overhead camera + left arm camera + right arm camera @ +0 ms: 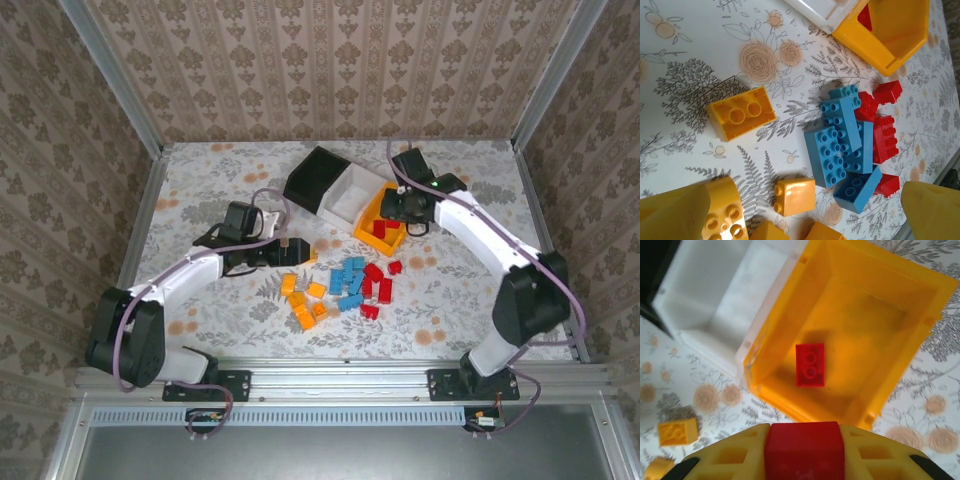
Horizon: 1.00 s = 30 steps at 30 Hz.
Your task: Sort the legos into containers by color
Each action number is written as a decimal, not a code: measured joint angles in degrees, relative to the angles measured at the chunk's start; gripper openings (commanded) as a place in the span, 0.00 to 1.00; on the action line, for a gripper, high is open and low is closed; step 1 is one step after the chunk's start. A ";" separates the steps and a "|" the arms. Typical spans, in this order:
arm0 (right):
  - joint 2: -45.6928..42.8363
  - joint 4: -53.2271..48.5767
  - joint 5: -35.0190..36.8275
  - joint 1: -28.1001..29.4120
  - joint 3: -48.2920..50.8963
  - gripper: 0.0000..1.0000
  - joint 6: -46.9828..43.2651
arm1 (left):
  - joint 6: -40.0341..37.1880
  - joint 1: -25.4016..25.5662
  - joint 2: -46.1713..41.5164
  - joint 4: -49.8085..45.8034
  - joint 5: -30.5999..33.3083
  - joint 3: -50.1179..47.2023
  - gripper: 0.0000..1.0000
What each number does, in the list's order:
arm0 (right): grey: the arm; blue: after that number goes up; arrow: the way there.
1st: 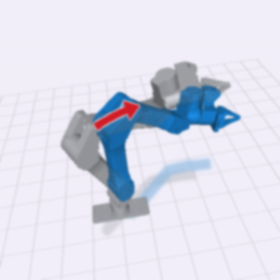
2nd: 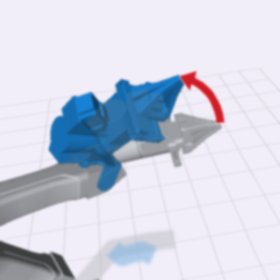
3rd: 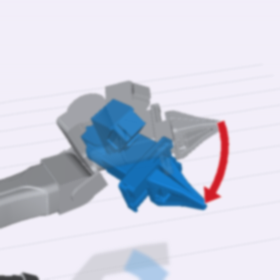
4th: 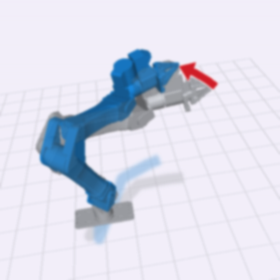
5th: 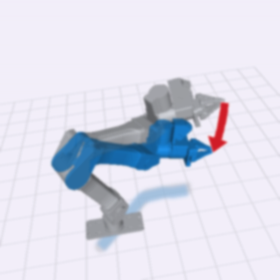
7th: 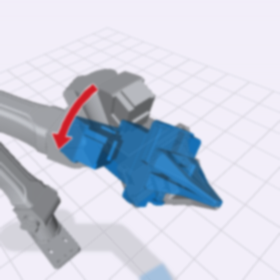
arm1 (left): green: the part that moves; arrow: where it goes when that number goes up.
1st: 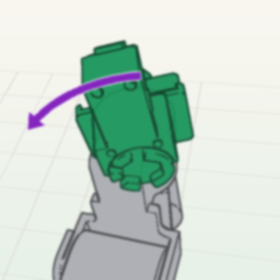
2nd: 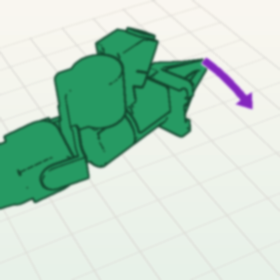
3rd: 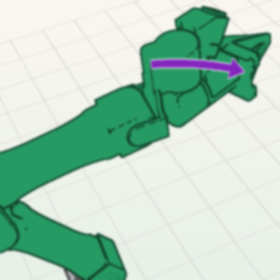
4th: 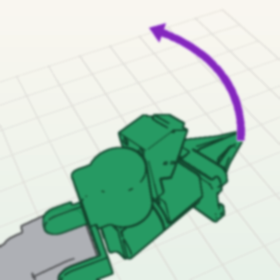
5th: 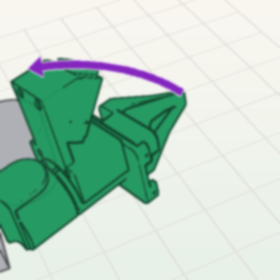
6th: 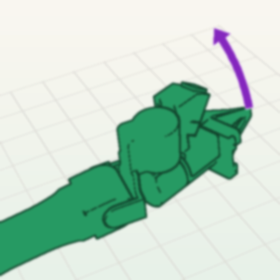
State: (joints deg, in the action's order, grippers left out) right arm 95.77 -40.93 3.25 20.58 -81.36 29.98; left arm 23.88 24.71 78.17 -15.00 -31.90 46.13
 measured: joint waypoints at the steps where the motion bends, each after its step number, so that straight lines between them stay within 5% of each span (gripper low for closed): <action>1: 2.38 0.02 -0.28 -0.44 -1.09 0.31 -0.28 | -0.17 0.00 -0.52 -0.83 0.48 0.00 1.00; 9: 14.12 -0.02 -0.68 -2.36 -5.53 0.32 -1.77 | -1.36 0.02 -1.73 -7.87 4.87 0.33 1.00; 16: 16.87 0.85 -1.46 -2.86 -6.32 0.46 -2.36 | -2.38 1.66 2.84 -12.00 8.26 5.18 0.99; 23: 15.50 2.08 -2.45 -2.86 -5.29 0.57 -2.82 | -4.74 4.55 9.84 -15.45 11.43 12.35 0.97; 30: 2.21 4.11 -3.06 -2.82 3.52 0.60 -1.66 | -7.32 6.14 16.79 -19.45 15.50 20.65 0.93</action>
State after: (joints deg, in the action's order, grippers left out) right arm 97.97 -36.82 0.19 17.76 -77.84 28.32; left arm 16.56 30.85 94.96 -34.46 -16.40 66.78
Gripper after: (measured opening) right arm 0.599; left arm 0.942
